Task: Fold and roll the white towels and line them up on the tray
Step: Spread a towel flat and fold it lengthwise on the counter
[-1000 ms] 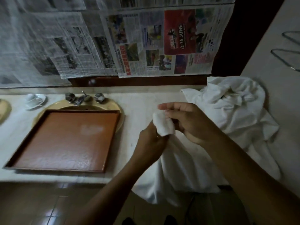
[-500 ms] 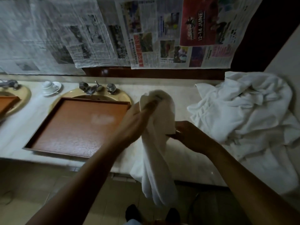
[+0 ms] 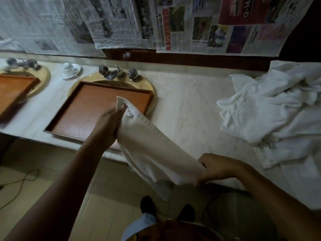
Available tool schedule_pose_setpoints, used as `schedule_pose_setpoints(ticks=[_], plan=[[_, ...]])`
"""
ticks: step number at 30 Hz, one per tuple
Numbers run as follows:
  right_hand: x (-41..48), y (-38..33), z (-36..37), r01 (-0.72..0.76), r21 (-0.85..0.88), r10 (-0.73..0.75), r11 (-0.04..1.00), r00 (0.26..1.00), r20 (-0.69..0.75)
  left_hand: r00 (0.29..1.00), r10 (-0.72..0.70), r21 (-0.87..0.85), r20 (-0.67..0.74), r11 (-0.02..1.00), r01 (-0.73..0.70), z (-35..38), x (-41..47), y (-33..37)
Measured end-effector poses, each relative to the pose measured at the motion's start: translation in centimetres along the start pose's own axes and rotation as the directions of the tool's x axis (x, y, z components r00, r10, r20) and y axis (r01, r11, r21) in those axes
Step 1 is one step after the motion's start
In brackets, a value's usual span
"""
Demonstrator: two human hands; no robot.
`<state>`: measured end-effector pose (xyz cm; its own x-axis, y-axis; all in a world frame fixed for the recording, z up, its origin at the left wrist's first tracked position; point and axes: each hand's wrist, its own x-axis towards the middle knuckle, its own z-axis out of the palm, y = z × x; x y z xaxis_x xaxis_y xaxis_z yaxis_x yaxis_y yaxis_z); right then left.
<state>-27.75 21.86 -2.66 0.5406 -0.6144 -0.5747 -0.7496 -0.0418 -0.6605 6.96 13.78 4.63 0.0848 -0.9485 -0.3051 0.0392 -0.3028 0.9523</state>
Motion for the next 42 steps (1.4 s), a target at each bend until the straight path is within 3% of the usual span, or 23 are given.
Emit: schedule_pose_setpoints(ticks=[2, 5, 8, 10, 11, 13, 15, 17, 25, 29, 35, 42], plan=[[0.2, 2.7, 1.5, -0.047, -0.037, 0.047, 0.998, 0.999, -0.002, 0.999, -0.032, -0.014, -0.020, 0.999, 0.032, -0.7, 0.4, -1.1], [-0.6, 5.9, 1.0, -0.082, 0.031, 0.086, 0.996, 0.981, -0.175, 0.999, -0.027, 0.042, 0.019, 0.999, 0.026, -1.9, 1.1, -3.4], [-2.0, 8.0, -1.0, -0.131, 0.282, 0.243, 0.950, 0.880, -0.409, 0.999, -0.044, 0.081, 0.009, 0.996, 0.043, -2.8, 2.1, -4.8], [-3.2, 8.7, -2.0, -0.099, 0.293, 0.251, 0.951, 0.802, -0.542, 0.998, -0.056, 0.097, -0.003, 0.994, 0.056, -3.0, 2.9, -5.1], [-3.8, 8.8, -2.5, -0.087, 0.263, 0.224, 0.961, 0.804, -0.551, 0.998, -0.056, 0.110, -0.008, 0.992, 0.056, -3.0, 3.2, -5.2], [-5.0, 9.4, -3.4, -0.121, 0.150, 0.177, 0.981, 0.875, -0.450, 0.999, -0.042, 0.148, 0.008, 0.988, 0.041, -3.0, 3.7, -5.3], [-5.8, 10.9, -3.9, -0.218, 0.031, 0.217, 0.975, 0.926, -0.308, 0.999, -0.037, 0.187, 0.012, 0.982, 0.034, -2.9, 4.1, -5.8], [-7.0, 11.8, -4.6, -0.313, -0.013, 0.299, 0.950, 0.916, -0.267, 0.999, -0.047, 0.208, 0.005, 0.977, 0.045, -2.6, 4.2, -6.3], [-9.6, 13.8, -11.0, -0.476, -0.019, 0.374, 0.879, 0.715, -0.591, 0.998, 0.050, 0.330, 0.049, 0.942, -0.063, 0.1, 7.4, -5.3], [-9.6, 14.1, -15.0, -0.436, 0.061, 0.337, 0.898, 0.591, -0.733, 0.991, 0.116, 0.362, 0.072, 0.922, -0.134, 1.6, 10.7, -2.4], [-7.4, 11.9, -22.7, -0.410, 0.102, 0.300, 0.906, 0.453, -0.840, 0.971, 0.239, 0.438, 0.015, 0.871, -0.221, 4.2, 18.3, 2.7], [-2.9, 11.1, -34.4, -0.368, 0.168, 0.293, 0.914, 0.315, -0.903, 0.950, 0.295, 0.369, -0.106, 0.899, -0.237, 8.4, 28.3, 9.3]])
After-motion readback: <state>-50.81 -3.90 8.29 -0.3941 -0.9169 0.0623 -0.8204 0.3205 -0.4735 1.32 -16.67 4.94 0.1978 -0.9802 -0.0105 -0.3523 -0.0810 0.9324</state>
